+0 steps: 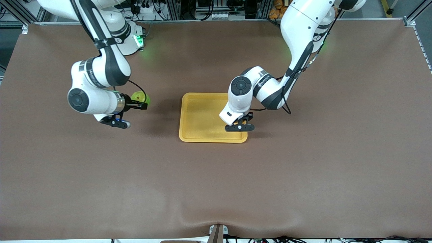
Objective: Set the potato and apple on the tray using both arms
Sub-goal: 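Carry the apple with the right gripper while the left gripper carries the potato, then lower both held items onto the yellow tray and open both grippers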
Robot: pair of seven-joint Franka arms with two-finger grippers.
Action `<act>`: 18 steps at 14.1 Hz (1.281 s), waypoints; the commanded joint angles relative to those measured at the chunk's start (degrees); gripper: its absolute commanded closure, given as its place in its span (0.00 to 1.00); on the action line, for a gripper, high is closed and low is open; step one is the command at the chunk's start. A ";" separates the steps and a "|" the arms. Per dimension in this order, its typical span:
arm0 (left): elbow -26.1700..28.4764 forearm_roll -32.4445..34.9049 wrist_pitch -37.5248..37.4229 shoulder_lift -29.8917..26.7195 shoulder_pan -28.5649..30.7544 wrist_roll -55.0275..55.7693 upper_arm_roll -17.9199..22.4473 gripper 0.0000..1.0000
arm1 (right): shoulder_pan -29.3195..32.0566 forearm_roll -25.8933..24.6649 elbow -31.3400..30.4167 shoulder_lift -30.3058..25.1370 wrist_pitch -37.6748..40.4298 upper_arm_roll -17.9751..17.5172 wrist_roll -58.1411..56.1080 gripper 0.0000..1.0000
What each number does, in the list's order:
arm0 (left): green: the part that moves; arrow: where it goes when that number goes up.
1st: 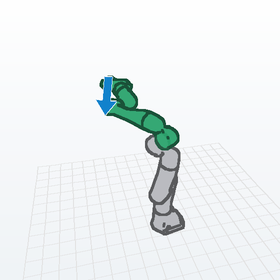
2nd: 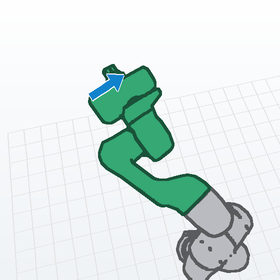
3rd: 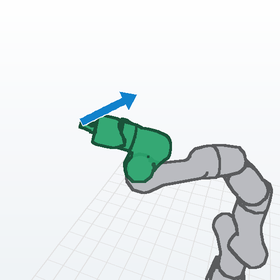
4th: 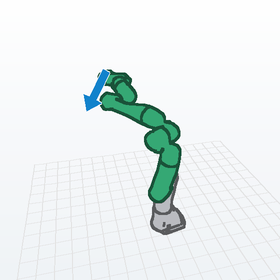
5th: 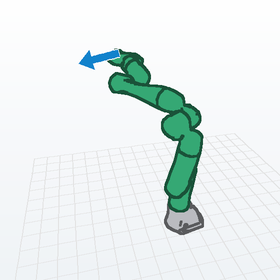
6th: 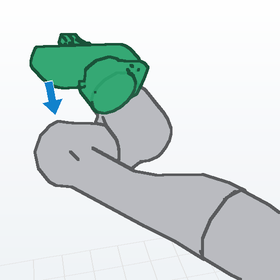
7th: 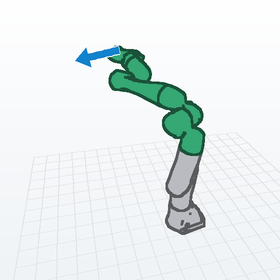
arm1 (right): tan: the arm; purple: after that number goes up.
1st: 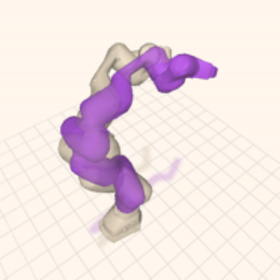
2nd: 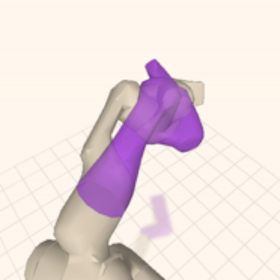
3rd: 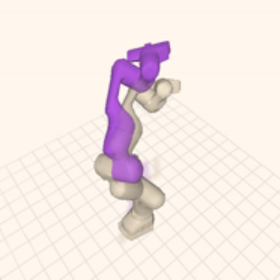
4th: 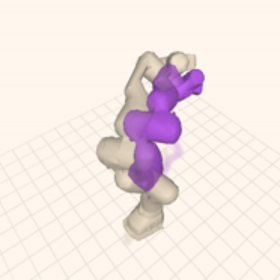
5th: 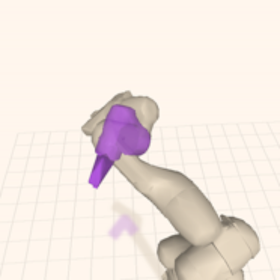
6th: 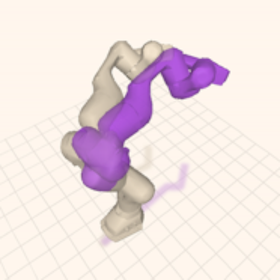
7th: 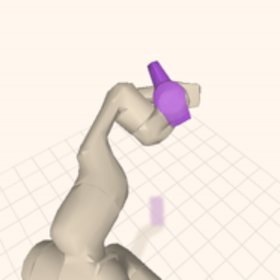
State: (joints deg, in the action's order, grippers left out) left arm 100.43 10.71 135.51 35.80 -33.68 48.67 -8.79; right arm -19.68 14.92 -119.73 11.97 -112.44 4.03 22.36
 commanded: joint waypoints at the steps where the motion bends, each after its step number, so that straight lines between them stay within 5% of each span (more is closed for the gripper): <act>1: -1.20 1.50 -1.30 0.59 -0.77 1.34 0.53 1.00 | -2.73 1.25 -0.07 0.34 -2.25 0.27 3.30 1.00; 4: -1.28 1.50 -1.30 0.59 -0.77 1.34 0.53 0.96 | -6.06 4.49 0.37 0.86 -4.79 0.27 5.67 1.00; 6: -1.28 1.42 -1.38 0.59 -0.51 1.43 0.53 0.40 | -7.39 6.87 0.46 1.65 -6.38 0.36 5.68 1.00; 8: -1.46 1.42 -1.38 0.41 -0.33 1.34 0.53 0.00 | -8.70 7.93 0.55 2.44 -6.91 0.36 6.90 1.00; 12: -2.42 1.42 -3.56 -1.69 0.54 0.90 0.62 0.00 | -12.13 8.02 4.31 6.22 -8.85 0.36 14.19 1.00; 18: -18.85 0.80 -27.99 -2.57 4.76 -4.88 0.53 0.00 | -15.56 8.02 8.45 11.05 -10.07 0.36 20.25 1.00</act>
State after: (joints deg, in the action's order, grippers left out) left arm 86.15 10.92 113.69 33.45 -30.77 46.22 -8.09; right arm -33.78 21.61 -114.01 20.66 -122.28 3.90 40.05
